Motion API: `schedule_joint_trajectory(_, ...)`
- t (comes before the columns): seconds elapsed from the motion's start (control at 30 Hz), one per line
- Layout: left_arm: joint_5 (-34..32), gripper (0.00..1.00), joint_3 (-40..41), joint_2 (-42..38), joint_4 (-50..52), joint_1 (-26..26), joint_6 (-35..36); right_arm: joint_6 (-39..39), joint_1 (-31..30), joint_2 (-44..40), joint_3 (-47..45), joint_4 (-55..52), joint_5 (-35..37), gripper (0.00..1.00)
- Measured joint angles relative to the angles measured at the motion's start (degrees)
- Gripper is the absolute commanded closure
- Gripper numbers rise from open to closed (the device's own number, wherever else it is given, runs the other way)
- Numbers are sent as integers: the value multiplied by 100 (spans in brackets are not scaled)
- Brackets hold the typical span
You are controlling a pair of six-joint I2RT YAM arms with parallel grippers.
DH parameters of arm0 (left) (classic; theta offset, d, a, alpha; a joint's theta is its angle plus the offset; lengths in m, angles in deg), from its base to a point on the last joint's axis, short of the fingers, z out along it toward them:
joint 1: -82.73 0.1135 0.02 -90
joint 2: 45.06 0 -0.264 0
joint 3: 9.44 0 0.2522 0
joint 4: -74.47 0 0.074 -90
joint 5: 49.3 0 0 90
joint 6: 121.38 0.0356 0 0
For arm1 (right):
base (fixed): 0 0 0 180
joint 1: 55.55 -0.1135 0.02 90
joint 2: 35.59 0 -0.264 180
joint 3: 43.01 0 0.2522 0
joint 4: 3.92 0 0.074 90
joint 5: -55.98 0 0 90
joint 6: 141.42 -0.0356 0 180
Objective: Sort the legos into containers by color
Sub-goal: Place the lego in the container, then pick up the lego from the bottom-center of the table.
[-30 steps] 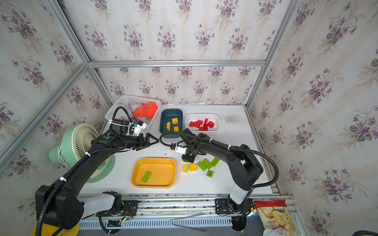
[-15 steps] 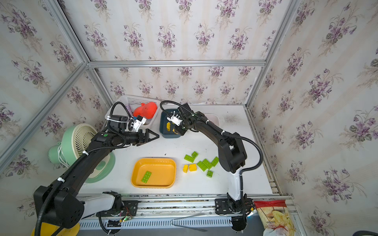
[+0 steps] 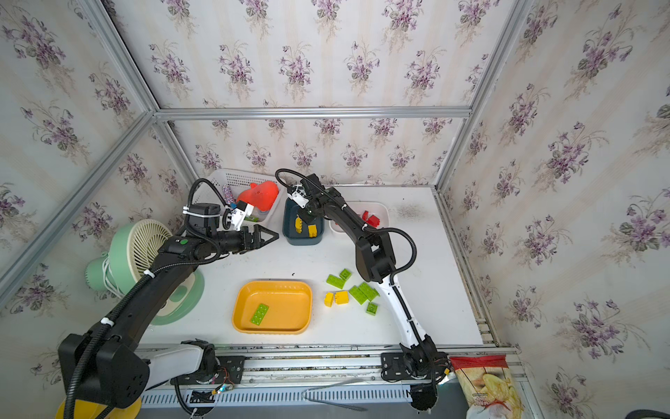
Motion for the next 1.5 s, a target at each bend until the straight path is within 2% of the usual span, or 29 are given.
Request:
schedule_joint_trajectory(0.1,35,1,55,0,-26,44,-2,-83,-4,149,57,-282,83,51)
schedule_joint_trajectory(0.2,70,1,98,0,-31,74,0,-79,0,114,101,-380,114,44)
schedule_joint_trajectory(0.33,133,1,138,0,-37,101,0,-79,9,-111,79,-549,179,38)
schedule_joint_trajectory(0.47,192,1,190,0,-70,144,4,-28,35,-798,-426,-595,173,37)
schedule_joint_trajectory(0.57,214,1,223,0,-85,164,17,37,116,-1674,-1266,-527,-46,36)
schedule_joint_trajectory(0.77,219,1,332,0,-87,201,20,-232,271,-3639,-3888,-162,-315,33)
schedule_joint_trajectory(0.97,258,1,363,46,-92,201,20,-1683,184,-5093,-5816,-122,-398,34)
schedule_joint_trajectory(1.03,280,1,363,122,-92,201,20,-2389,-92,-5556,-6380,-162,-286,27)
schedule_joint_trajectory(1.1,302,1,343,212,-87,201,20,-3001,-409,-5893,-6765,-192,-260,25)
schedule_joint_trajectory(1.27,363,1,168,485,-92,205,17,-4625,-850,-6304,-7313,-356,260,26)
schedule_joint_trajectory(1.37,393,1,50,645,-90,205,-2,-5451,-1102,-6363,-7381,-538,496,30)
schedule_joint_trajectory(1.5,455,1,-46,715,-79,205,-63,-6583,-1473,-6301,-7460,-743,881,31)
